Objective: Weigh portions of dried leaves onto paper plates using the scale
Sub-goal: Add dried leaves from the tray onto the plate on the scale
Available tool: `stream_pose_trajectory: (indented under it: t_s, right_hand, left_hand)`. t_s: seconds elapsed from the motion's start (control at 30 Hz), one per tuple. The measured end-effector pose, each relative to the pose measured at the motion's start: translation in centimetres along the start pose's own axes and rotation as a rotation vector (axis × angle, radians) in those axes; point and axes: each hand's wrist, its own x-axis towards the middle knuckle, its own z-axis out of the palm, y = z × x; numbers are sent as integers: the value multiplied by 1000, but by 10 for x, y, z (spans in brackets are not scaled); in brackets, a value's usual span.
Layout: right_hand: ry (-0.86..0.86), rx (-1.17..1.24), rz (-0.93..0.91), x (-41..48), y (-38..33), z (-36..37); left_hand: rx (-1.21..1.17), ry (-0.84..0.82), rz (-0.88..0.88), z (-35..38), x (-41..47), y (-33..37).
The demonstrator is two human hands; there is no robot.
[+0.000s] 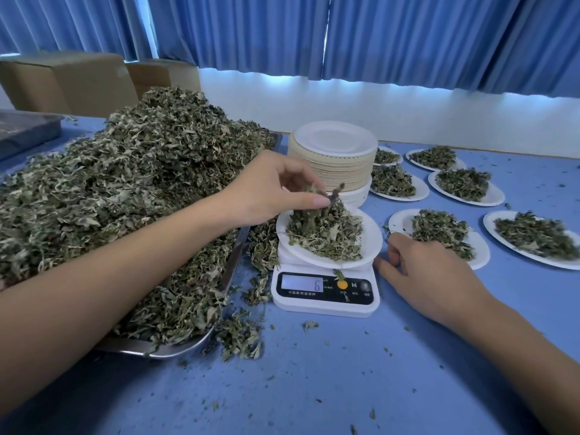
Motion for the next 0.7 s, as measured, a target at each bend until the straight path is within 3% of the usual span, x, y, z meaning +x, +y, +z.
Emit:
stream_pose_trajectory:
  t_s: [0.2, 0.37, 0.43, 0.57, 0.7]
  right_hand:
    - [8, -2, -2, -1, 0, 1]
    - [14, 3, -5, 0, 1, 1]
    - [14, -2, -8, 0, 1, 1]
    - [22, -8, -15, 0, 1, 2]
    - [26, -12, -15, 0, 2, 2]
  left_hand:
    - [14, 103, -11, -13, 3, -8]
    - [476, 329, -173, -43, 1, -35]
    - [614, 200, -313, -58, 1, -44]
    - [719, -302, -566, -65, -4, -53]
    - [705, -335, -537, -52, -3, -57]
